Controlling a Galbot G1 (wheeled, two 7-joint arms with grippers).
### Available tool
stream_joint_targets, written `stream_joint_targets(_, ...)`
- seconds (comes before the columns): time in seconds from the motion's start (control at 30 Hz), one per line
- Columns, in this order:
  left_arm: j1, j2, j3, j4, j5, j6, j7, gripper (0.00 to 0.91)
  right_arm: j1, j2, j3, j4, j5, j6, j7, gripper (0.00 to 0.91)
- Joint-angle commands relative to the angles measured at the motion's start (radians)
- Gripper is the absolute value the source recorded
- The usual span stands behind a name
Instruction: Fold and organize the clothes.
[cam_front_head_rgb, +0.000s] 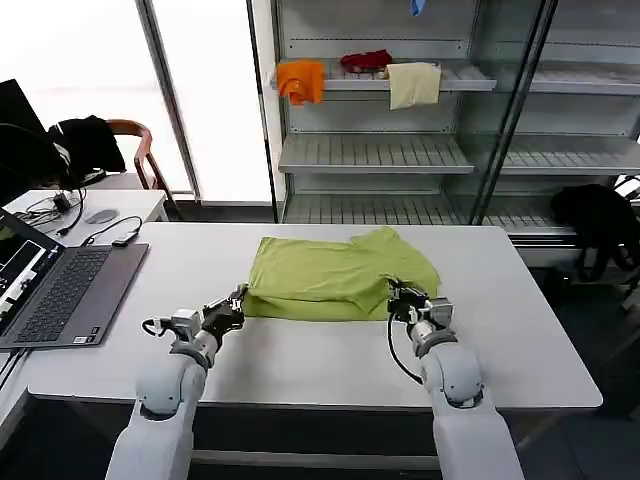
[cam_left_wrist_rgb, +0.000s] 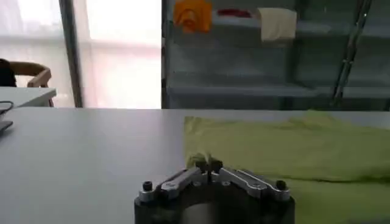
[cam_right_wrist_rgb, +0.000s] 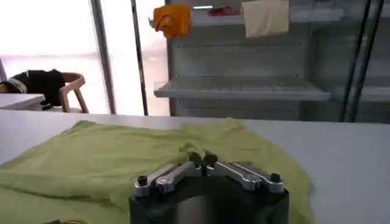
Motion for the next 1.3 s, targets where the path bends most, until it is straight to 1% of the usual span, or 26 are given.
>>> stream_joint_targets(0.03, -0.013, 0.000, 0.000, 0.031, 0.001, 0.000, 0.000, 0.907, 0.028, 0.000, 0.004, -0.039, -0.011, 0.003, 0.010, 0.907)
stream_joint_targets(0.2, -0.012, 0.000, 0.003, 0.013, 0.006, -0.011, -0.004, 0.907, 0.022, -0.013, 0.015, -0.032, -0.009, 0.013, 0.019, 0.907)
stream_joint_targets(0.43, -0.003, 0.003, 0.001, -0.019, 0.010, -0.020, -0.007, 0.907, 0.003, -0.032, 0.046, -0.014, 0.000, 0.008, 0.025, 0.907)
stream_joint_targets(0.63, 0.006, 0.009, -0.007, -0.029, 0.015, -0.019, -0.012, 0.907, -0.009, -0.056, 0.086, 0.001, 0.039, -0.005, 0.039, 0.907)
stream_joint_targets(0.73, 0.021, 0.012, -0.009, -0.039, 0.015, -0.019, -0.013, 0.907, 0.015, -0.061, 0.085, 0.005, 0.042, -0.008, 0.044, 0.907)
stream_joint_targets(0.87, 0.035, 0.008, -0.005, -0.055, 0.020, -0.018, -0.014, 0.907, 0.041, -0.062, 0.080, 0.024, 0.072, -0.023, 0.062, 0.907)
stream_joint_targets(1.17, 0.073, 0.004, -0.009, -0.094, 0.022, -0.016, -0.013, 0.907, -0.011, -0.074, 0.096, 0.068, 0.093, -0.010, 0.041, 0.907)
stream_joint_targets(1.3, 0.085, 0.007, -0.013, -0.104, 0.022, -0.016, -0.013, 0.907, -0.007, -0.083, 0.101, 0.097, 0.120, -0.024, 0.042, 0.907)
